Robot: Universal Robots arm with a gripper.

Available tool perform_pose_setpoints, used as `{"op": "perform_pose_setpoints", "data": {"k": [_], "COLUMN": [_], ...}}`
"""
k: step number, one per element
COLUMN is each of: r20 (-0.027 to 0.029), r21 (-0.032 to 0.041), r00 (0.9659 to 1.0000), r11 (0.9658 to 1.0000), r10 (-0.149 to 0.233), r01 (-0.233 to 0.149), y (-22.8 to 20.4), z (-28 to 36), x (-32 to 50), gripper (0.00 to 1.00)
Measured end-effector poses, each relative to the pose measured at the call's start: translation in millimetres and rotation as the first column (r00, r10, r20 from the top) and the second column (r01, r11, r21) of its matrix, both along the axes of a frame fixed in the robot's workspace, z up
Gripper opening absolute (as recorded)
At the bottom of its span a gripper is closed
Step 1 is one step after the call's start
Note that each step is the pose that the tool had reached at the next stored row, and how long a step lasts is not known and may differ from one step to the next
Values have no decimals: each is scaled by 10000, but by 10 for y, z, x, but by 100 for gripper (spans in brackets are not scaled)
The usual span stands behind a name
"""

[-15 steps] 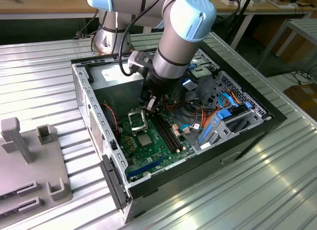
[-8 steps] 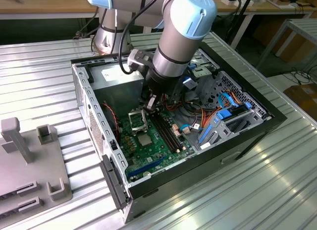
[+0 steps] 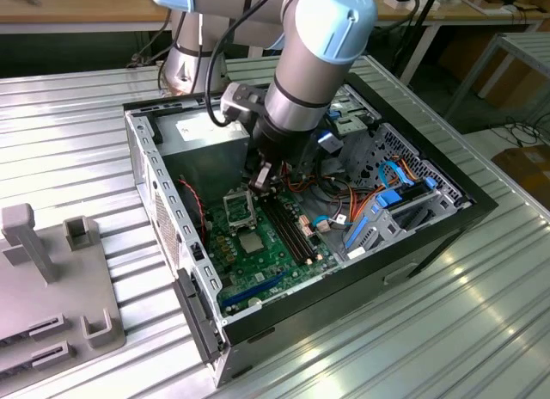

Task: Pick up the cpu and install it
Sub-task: 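Close the cpu cover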

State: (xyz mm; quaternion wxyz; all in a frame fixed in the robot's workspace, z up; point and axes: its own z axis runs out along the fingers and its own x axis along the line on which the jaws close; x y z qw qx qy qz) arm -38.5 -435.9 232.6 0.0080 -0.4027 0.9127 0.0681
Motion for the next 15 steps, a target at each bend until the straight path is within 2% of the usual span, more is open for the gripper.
{"op": "perform_pose_setpoints", "data": {"k": [15], "r20": [-1], "r21": [-159], "r00": [9999], "r11": [9998], "r10": [147], "r01": [-147], "y": [0], "z": [81], "x": [-6], "gripper": [11]}}
